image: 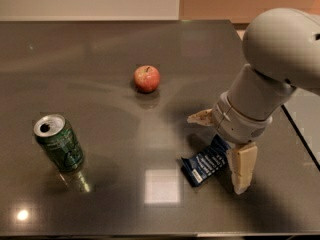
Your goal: Move rxbar blueberry near apple
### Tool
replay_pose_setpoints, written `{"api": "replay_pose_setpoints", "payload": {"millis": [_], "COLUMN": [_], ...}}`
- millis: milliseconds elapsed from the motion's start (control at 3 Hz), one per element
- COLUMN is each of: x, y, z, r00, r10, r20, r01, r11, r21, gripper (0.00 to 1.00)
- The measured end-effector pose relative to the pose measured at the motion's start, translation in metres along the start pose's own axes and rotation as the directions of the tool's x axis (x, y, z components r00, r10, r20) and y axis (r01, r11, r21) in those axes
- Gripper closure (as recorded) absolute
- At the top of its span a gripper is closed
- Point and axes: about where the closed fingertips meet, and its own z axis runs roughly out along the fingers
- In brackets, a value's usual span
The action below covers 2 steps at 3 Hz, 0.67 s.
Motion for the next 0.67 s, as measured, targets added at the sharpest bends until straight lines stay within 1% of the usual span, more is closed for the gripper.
{"api": "replay_pose_setpoints", "payload": {"millis": [333, 667], "x": [0.0019, 0.0046], "y": [0.0009, 0.0027], "z": [0.0044, 0.0078], "r00": [1.0, 1.0], "r10": [-0.007, -0.008], "r20": [-0.014, -0.022], "r01": [0.007, 0.007], "r11": [0.9993, 0.9983], "r21": [-0.036, -0.058], "gripper": [0.18, 0.41]}}
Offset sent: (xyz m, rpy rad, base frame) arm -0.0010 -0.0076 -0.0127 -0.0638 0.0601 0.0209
